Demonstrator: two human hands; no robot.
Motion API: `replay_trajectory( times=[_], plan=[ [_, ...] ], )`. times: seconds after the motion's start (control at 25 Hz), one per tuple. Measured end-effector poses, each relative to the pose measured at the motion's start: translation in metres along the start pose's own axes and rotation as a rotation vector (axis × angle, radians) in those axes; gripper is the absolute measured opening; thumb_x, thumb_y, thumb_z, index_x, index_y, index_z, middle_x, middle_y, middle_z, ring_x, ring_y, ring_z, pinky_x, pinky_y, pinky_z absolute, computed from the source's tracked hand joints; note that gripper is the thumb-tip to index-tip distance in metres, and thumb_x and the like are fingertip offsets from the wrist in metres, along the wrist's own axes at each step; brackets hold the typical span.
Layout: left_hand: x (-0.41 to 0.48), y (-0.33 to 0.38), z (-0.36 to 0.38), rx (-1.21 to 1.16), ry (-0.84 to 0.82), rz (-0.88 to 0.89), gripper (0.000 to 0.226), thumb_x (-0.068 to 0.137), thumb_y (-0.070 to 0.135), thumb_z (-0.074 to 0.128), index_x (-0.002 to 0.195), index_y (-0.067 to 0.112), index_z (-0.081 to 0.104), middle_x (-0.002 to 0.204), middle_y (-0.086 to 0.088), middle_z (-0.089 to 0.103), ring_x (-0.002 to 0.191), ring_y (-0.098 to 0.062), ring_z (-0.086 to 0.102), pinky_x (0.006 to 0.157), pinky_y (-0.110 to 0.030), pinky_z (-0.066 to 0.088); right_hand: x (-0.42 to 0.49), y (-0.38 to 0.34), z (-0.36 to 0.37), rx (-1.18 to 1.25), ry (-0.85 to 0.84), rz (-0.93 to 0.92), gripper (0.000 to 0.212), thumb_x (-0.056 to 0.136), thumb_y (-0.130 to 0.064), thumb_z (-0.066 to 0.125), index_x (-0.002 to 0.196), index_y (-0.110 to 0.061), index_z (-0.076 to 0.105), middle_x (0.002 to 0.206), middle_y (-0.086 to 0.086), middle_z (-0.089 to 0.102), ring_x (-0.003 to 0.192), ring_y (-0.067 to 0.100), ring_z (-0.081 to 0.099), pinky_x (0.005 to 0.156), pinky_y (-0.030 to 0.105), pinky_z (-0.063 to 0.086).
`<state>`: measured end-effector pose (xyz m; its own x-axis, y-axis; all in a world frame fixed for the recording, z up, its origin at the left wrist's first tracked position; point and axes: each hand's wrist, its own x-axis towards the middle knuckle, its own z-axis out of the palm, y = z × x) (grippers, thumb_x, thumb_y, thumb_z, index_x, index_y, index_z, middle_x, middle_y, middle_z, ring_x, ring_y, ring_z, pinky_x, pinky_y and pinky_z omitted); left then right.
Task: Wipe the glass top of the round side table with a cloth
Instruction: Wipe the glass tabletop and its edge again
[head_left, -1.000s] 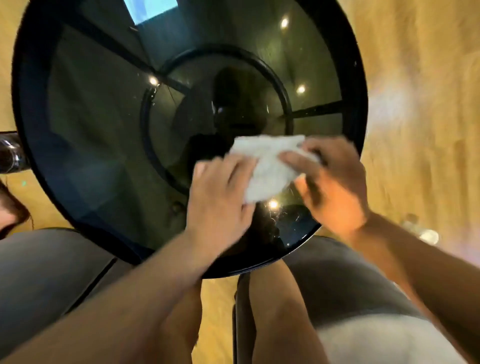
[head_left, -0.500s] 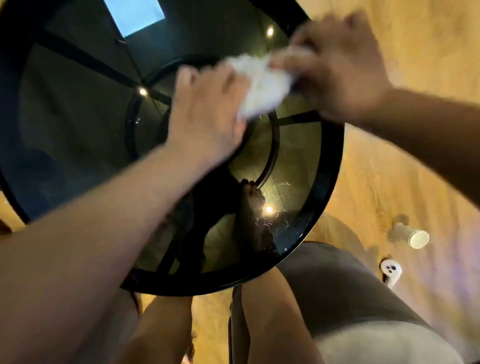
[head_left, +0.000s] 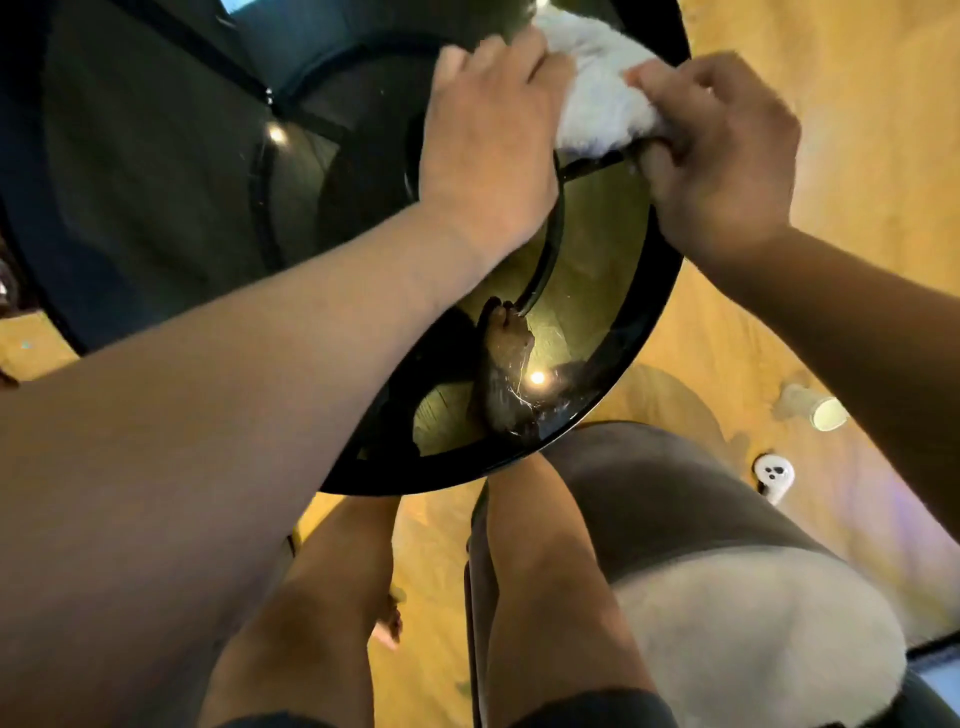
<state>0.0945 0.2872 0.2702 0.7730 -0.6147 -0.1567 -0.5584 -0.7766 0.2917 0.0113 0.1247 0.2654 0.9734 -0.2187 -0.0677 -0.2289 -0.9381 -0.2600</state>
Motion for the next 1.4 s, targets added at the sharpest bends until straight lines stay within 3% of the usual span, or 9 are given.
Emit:
replay_trajectory(
  times=[0.2,0.48,0.6,0.76,0.92,1.08,1.24,1.32,1.4],
  plan=[
    [-0.095,0.011,0.018,-0.029,-0.184,0.225,0.051,0.076,0.008,0.063,0.126,0.012,0.054,0.114,-0.006,0.058,0.097,-0.025,0.055,0.086,-0.036,0.041,-0.115,-0.018,0.016,0.010,-0.006,0.111,0.042,0.083,-0.017,0.061,0.125,-0.021,0.063,0.113,0.010,0.064,0.086,0.033,0.062,0.069,0.035,0.046],
    [-0.212,-0.056,0.014,-0.035,-0.332,0.391,0.052,0.073,0.008,0.067,0.124,0.012,0.060,0.114,-0.008,0.063,0.098,-0.028,0.060,0.090,-0.040,0.043,-0.215,-0.143,0.026,0.055,-0.248,0.278,0.044,0.087,-0.032,0.048,0.127,-0.021,0.059,0.119,0.008,0.062,0.098,0.029,0.062,0.077,0.037,0.055],
    [-0.255,-0.110,0.000,0.003,-0.382,0.390,0.048,0.071,0.016,0.065,0.119,0.013,0.061,0.111,-0.008,0.065,0.093,-0.031,0.061,0.085,-0.044,0.035,-0.222,-0.205,0.034,0.148,-0.395,0.304,0.044,0.088,-0.033,0.047,0.130,-0.022,0.054,0.124,0.009,0.058,0.106,0.028,0.058,0.085,0.038,0.052],
    [-0.297,-0.195,-0.038,0.065,-0.355,0.289,0.052,0.072,0.018,0.046,0.121,0.013,0.062,0.117,-0.011,0.066,0.100,-0.033,0.059,0.088,-0.047,0.035,-0.203,-0.304,0.056,0.167,-0.499,0.265,0.051,0.085,-0.022,0.058,0.135,-0.025,0.050,0.124,0.007,0.057,0.103,0.030,0.058,0.076,0.033,0.049],
    [-0.279,-0.264,-0.060,0.116,-0.456,0.134,0.052,0.083,0.022,0.041,0.131,0.033,0.054,0.128,-0.014,0.061,0.110,-0.038,0.057,0.095,-0.059,0.039,-0.162,-0.352,0.081,0.230,-0.493,0.080,0.054,0.091,-0.025,0.059,0.141,-0.028,0.039,0.119,0.005,0.056,0.105,0.025,0.055,0.077,0.031,0.049],
    [-0.273,-0.204,-0.050,0.105,-0.476,0.202,0.045,0.069,0.015,0.046,0.107,0.009,0.069,0.104,-0.012,0.070,0.084,-0.036,0.063,0.085,-0.045,0.038,-0.178,-0.283,0.070,0.213,-0.422,-0.086,0.046,0.077,-0.012,0.064,0.121,-0.022,0.062,0.095,0.008,0.055,0.089,0.031,0.054,0.071,0.039,0.041],
    [-0.271,-0.094,-0.007,-0.079,-0.443,0.204,0.022,0.070,0.016,0.058,0.086,0.011,0.072,0.080,-0.007,0.065,0.068,-0.029,0.062,0.080,-0.039,0.034,-0.194,-0.152,0.037,0.056,-0.416,-0.362,0.047,0.072,-0.015,0.058,0.118,-0.025,0.062,0.098,0.008,0.060,0.083,0.031,0.057,0.069,0.040,0.039],
    [-0.244,-0.036,0.009,-0.115,-0.415,0.137,0.019,0.068,0.012,0.070,0.087,0.012,0.070,0.078,-0.008,0.062,0.070,-0.029,0.061,0.081,-0.038,0.032,-0.172,-0.088,0.016,-0.036,-0.397,-0.472,0.041,0.079,-0.016,0.053,0.118,-0.024,0.062,0.099,0.011,0.063,0.081,0.033,0.059,0.067,0.041,0.042],
    [-0.192,0.007,0.011,-0.126,-0.420,0.074,0.030,0.077,0.015,0.069,0.106,0.014,0.066,0.097,-0.008,0.062,0.090,-0.028,0.062,0.088,-0.038,0.030,-0.128,-0.035,-0.002,-0.105,-0.375,-0.497,0.036,0.086,-0.021,0.055,0.122,-0.022,0.060,0.105,0.016,0.064,0.085,0.038,0.060,0.069,0.045,0.043]
  ],
)
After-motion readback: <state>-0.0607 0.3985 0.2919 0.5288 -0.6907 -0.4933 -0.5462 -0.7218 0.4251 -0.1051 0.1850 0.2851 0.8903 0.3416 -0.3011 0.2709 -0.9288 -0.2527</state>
